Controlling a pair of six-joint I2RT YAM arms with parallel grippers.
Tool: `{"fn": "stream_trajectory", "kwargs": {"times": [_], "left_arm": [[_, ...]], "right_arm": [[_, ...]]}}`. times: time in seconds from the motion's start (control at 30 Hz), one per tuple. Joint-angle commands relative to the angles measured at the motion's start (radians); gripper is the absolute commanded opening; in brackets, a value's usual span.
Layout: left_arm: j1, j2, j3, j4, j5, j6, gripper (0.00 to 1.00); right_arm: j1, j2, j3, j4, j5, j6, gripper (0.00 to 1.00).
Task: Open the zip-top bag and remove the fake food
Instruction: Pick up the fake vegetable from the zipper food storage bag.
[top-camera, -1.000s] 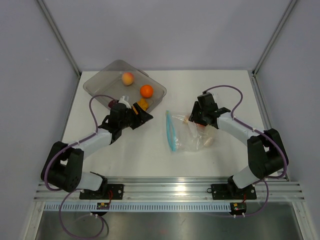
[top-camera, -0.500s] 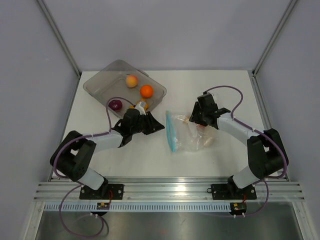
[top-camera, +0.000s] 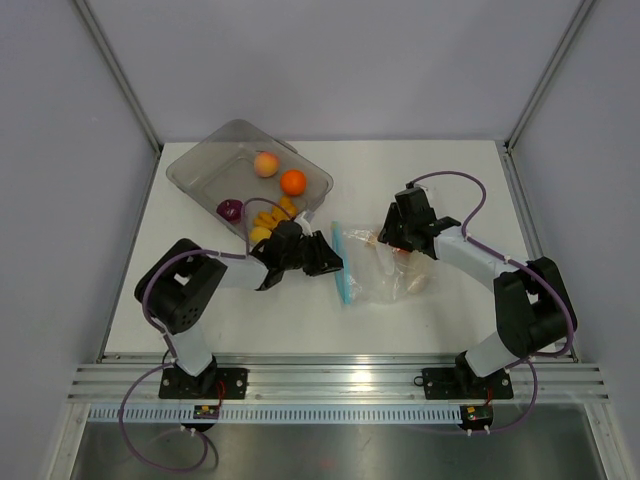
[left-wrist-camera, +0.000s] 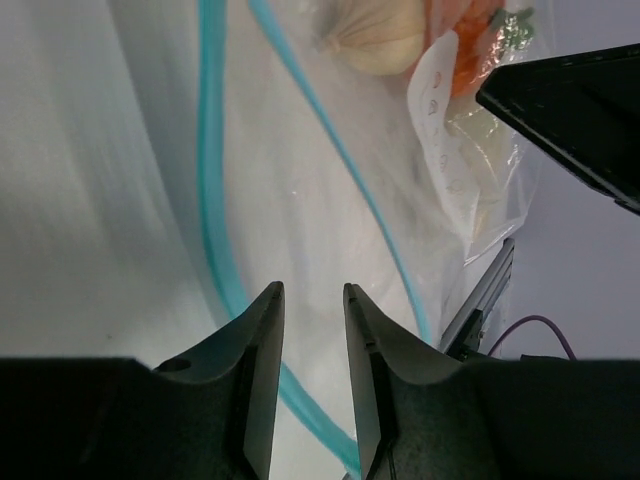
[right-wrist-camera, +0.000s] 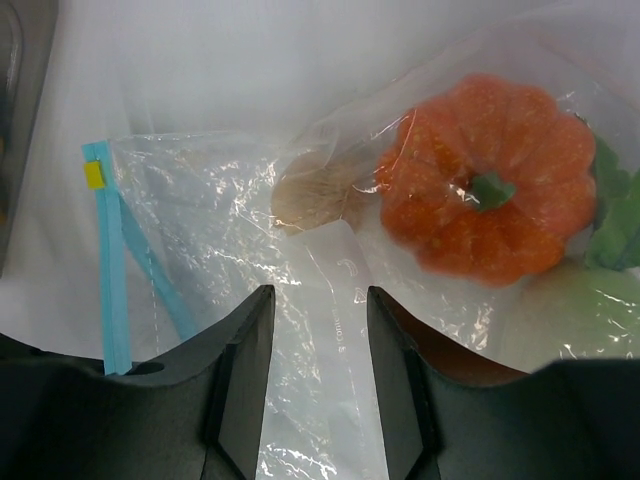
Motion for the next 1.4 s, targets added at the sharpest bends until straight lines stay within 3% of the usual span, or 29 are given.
{"fn": "stream_trajectory", "kwargs": {"times": [0.0, 0.37, 0.57, 0.87, 1.03, 1.37], "left_arm": [[-0.014, 0.046, 0.063, 0.062, 0.036, 0.007, 0.34], [-0.014, 0.075, 0.136, 0.0, 0.019, 0.06, 0.39], [-0.014, 0.101, 0.159, -0.018, 0.012, 0.071, 0.44], [-0.015, 0.128, 0.181, -0.035, 0.015, 0.08, 0.45], [-0.014, 0.132, 0.184, -0.033, 0.013, 0.08, 0.46], [-0.015, 0.134, 0.188, -0.021, 0.009, 0.096, 0.57]], "right_arm": [[-0.004, 0.002, 0.013, 0.033, 0.006, 0.006, 0.49], [-0.004, 0.057, 0.048, 0.062, 0.098, 0.028, 0.45], [-0.004, 0.064, 0.021, 0.136, 0.163, 0.06, 0.45], [-0.004, 0.044, -0.038, 0.248, 0.189, 0.093, 0.48], [0.001, 0.129, 0.016, 0.213, 0.177, 0.083, 0.48], [0.038, 0.264, 0.16, 0.043, 0.171, 0.038, 0.48]]}}
